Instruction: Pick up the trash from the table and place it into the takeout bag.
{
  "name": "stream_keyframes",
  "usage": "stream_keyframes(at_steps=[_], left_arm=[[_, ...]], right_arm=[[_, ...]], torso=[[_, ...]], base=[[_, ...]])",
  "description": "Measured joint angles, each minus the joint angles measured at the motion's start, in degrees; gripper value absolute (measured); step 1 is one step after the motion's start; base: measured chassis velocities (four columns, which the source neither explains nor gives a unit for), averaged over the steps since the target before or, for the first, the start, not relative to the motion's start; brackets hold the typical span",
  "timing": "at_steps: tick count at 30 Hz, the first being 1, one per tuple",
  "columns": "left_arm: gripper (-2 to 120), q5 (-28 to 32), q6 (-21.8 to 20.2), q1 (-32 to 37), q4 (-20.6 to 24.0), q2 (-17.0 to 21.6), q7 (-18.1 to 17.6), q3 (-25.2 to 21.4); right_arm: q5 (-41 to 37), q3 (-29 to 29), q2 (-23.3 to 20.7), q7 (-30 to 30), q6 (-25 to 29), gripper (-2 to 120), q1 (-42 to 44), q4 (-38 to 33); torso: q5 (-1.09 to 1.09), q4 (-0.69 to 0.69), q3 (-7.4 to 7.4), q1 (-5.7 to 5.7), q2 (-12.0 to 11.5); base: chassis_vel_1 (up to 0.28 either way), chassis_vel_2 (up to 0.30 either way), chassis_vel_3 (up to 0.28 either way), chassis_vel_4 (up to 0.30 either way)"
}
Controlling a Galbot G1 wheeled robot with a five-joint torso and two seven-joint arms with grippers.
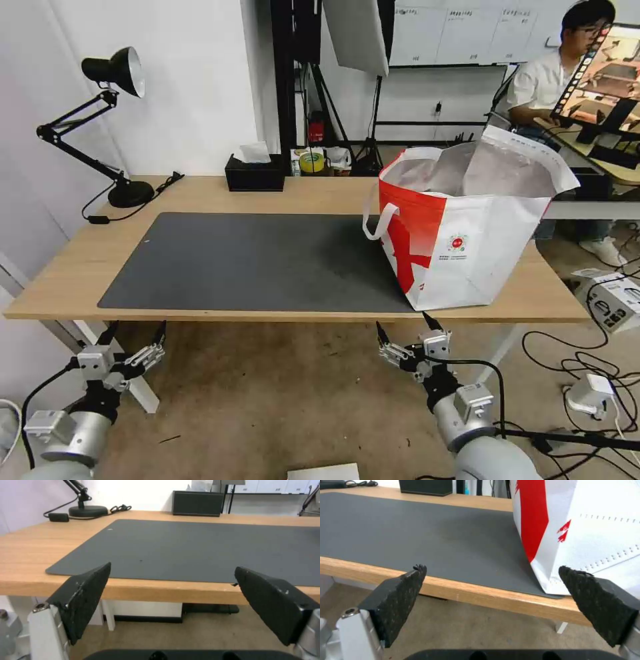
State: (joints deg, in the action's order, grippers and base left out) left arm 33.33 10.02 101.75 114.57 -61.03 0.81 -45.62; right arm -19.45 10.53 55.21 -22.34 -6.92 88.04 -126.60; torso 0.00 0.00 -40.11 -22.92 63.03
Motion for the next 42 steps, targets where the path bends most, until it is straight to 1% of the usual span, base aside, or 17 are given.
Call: stream_keyframes(at_steps=[42], left_arm=[[100, 0.11, -0.27, -0.38, -0.16, 0.37, -0.46, 0.05]], right_arm=[[0.00, 0.00, 0.00, 0.00, 0.00, 100, 0.00, 0.00]], torso=[[0.00, 0.00, 0.00, 0.00, -0.01]], base=[[0.000, 0.000, 0.000, 0.000]])
